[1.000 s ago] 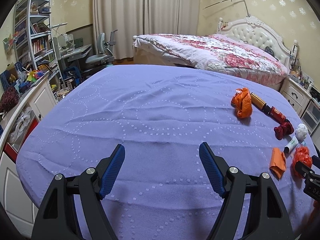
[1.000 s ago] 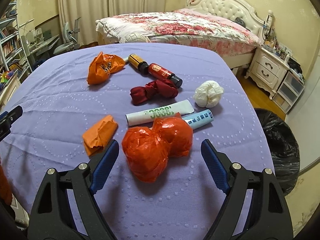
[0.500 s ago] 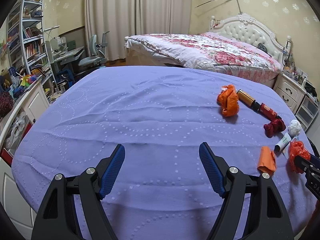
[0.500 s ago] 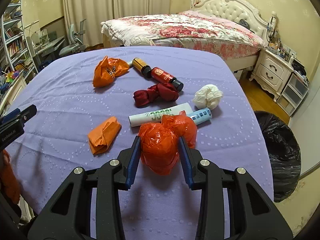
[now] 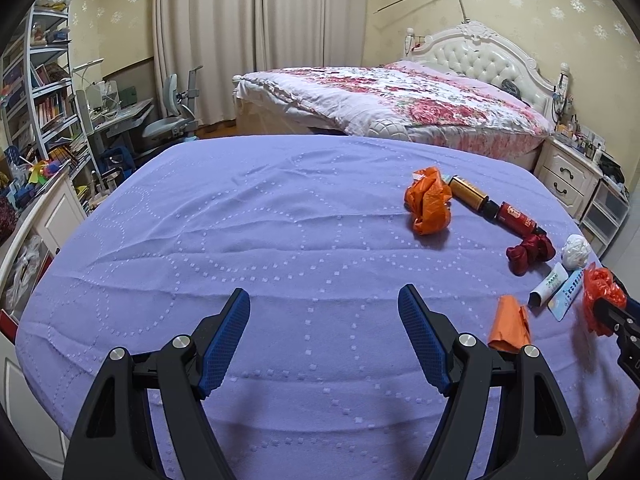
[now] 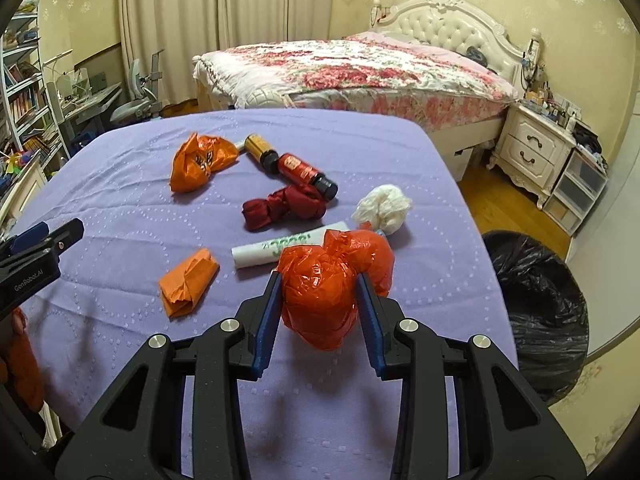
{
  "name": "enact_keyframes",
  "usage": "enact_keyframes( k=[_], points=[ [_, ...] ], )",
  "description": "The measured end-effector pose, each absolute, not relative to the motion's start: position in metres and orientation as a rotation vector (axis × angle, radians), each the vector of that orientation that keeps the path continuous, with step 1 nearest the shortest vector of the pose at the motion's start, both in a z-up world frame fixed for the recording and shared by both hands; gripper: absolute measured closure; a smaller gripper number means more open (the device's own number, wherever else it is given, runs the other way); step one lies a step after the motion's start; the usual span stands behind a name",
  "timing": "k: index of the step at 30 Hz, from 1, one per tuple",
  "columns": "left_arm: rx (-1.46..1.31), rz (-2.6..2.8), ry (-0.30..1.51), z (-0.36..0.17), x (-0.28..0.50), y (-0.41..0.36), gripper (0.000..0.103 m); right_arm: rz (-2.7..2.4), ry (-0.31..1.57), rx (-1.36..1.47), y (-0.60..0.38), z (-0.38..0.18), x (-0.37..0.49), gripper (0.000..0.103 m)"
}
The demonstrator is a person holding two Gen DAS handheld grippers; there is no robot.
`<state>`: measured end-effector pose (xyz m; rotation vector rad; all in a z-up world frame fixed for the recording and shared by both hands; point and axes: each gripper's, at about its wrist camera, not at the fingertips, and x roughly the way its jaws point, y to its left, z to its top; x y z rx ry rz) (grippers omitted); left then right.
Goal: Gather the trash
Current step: 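Grasp the orange plastic bag with the left gripper while the right holds the red bag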
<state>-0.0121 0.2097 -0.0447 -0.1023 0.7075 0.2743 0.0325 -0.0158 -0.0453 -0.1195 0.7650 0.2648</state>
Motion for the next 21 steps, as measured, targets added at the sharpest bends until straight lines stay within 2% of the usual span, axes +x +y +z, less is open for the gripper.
enact_keyframes(
  k=[21],
  points=[
    [-0.021, 0.199, 0.715, -0.037, 0.068, 0.158, 0.029, 0.221, 0.693, -0.072, -0.045, -0.025, 0.101, 0.067]
  ],
)
